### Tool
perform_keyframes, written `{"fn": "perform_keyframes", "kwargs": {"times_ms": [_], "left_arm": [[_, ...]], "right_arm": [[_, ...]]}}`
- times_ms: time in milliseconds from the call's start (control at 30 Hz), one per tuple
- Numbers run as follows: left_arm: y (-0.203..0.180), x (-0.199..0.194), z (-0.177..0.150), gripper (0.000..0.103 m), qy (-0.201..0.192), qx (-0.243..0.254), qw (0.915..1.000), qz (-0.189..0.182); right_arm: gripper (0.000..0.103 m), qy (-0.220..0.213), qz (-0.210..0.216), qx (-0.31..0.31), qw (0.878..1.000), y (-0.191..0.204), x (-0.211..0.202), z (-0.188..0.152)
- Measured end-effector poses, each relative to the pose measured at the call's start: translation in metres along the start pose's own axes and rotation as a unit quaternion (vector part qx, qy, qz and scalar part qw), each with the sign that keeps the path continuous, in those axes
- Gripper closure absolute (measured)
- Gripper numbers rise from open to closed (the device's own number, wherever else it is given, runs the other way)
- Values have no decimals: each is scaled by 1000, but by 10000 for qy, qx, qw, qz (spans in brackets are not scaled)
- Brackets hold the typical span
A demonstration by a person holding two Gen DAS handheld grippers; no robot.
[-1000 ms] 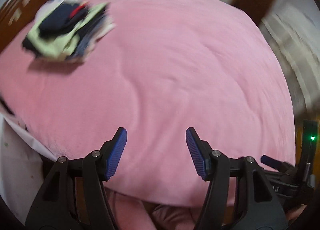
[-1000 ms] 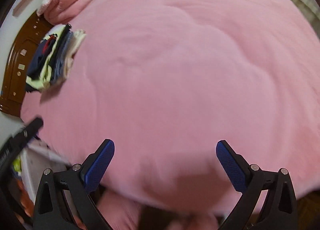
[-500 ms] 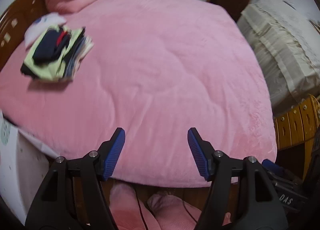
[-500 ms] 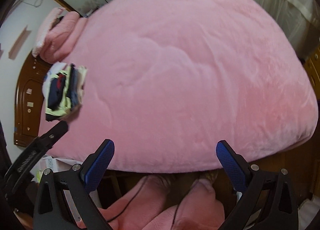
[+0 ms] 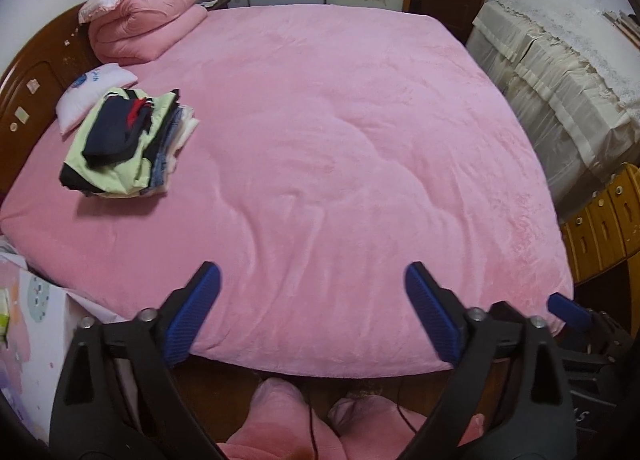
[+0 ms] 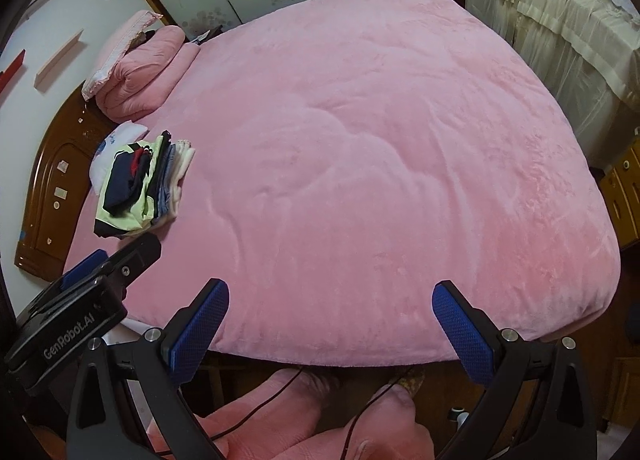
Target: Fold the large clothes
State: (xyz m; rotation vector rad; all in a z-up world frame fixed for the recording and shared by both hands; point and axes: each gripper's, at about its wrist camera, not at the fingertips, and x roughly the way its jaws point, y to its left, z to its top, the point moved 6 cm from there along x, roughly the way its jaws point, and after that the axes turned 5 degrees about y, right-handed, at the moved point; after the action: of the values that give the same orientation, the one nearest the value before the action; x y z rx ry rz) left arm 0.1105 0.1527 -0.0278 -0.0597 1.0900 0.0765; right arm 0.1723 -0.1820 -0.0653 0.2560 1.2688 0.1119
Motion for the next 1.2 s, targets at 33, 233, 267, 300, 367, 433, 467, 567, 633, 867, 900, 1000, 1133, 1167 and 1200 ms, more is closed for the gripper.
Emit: {"fn": "perform_keyframes", "kwargs": {"times_ms": [33, 233, 267, 300, 367, 433, 467, 567, 633, 867, 900, 1000, 1133, 1167, 1200], "left_arm": [[4, 0, -2, 0, 30, -58, 10000, 39], [16, 8, -13, 0, 150, -231, 9996, -112], [17, 8, -14, 0, 144, -237, 9996, -109], [17, 8, -15, 0, 140, -240, 9996, -106], [17, 8, -14, 0, 142, -221, 9996, -119], [18, 7, -15, 0, 132, -207, 9996, -101], [17, 7, -15, 0, 128, -198, 9997, -93], [17, 5, -14, 0, 117, -191, 9997, -62], [18, 4, -13, 0, 132, -204, 9997, -47], [15, 1, -9, 0, 105, -201, 9997, 90], [15, 1, -9, 0, 109, -208, 9997, 90], [14, 1, -9, 0, 137, -206, 9996, 116], [12, -1, -8, 0, 110, -194, 9996, 157], [12, -1, -8, 0, 99, -186, 9996, 174], [11, -2, -7, 0, 90, -175, 9996, 188]], "right_arm": [[0, -12, -13, -2, 10000, 2, -2, -2], [0, -23, -147, -193, 9997, 12, -3, -11], [0, -25, -149, -208, 9997, 12, -3, -12], [0, -16, -144, -213, 9997, 10, -2, -13], [0, -15, -177, -192, 9997, 10, -3, -14], [0, -34, -207, -184, 9996, 9, -6, -14], [0, -52, -222, -190, 9996, 9, -7, -14], [0, -49, -215, -225, 9995, 10, -9, -12], [0, -22, -187, -235, 9995, 9, -9, -11], [0, -70, -249, -333, 9991, 6, -14, -4], [0, -82, -259, -344, 9990, 6, -14, -3], [0, -67, -259, -371, 9990, 4, -15, -1], [0, -93, -257, -353, 9990, 3, -16, -1], [0, -97, -257, -345, 9990, 3, -16, -1], [0, -99, -261, -337, 9990, 3, -15, -1]]}}
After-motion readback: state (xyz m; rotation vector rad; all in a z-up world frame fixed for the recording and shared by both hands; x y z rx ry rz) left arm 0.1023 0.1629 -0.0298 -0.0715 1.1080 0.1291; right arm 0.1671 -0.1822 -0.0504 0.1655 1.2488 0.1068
